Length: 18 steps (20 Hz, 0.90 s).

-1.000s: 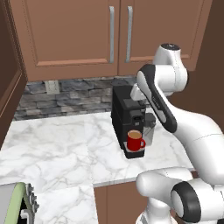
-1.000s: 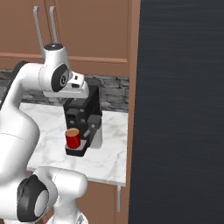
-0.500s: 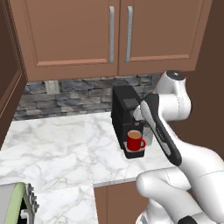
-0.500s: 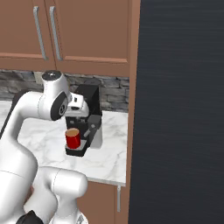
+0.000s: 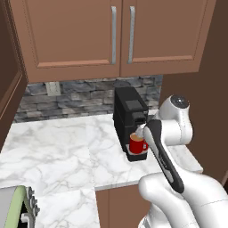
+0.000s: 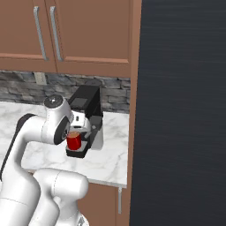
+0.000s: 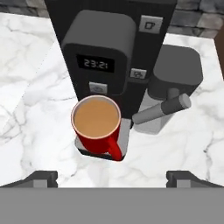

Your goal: Pick up the brewed coffee from the coffee machine and place it next to the breakfast plate on the dining counter.

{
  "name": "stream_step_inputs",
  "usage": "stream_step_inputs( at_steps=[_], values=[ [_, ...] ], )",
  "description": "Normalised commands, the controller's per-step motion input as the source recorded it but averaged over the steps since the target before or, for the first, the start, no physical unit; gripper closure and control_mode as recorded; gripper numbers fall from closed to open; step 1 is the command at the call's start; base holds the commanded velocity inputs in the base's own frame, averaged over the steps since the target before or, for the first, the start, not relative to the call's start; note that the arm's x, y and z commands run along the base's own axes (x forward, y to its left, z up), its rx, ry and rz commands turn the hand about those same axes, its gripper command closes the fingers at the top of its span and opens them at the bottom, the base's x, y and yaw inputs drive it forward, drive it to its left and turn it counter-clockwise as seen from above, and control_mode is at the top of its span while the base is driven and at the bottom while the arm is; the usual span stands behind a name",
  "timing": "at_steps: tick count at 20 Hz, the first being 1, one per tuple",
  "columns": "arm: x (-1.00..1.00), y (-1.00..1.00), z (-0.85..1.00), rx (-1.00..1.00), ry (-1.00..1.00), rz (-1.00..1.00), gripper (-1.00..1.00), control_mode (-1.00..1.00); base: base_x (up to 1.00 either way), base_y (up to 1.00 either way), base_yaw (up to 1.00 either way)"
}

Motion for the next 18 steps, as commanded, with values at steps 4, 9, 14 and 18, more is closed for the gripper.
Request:
stream_step_inputs(
  at_steps=[4,9,14,18],
  values=[
    [0.0,-0.03,-0.5,0.0,0.0,0.02,-1.0,-1.0,0.0,0.0,0.0],
    [0.0,-0.08,-0.31,0.01,0.02,0.02,-1.0,-1.0,0.0,0.0,0.0],
    [0.08,-0.07,-0.32,0.02,0.0,0.03,-1.0,-1.0,0.0,0.0,0.0],
    [0.12,-0.05,-0.3,0.03,0.0,0.06,-1.0,-1.0,0.0,0.0,0.0]
  ],
)
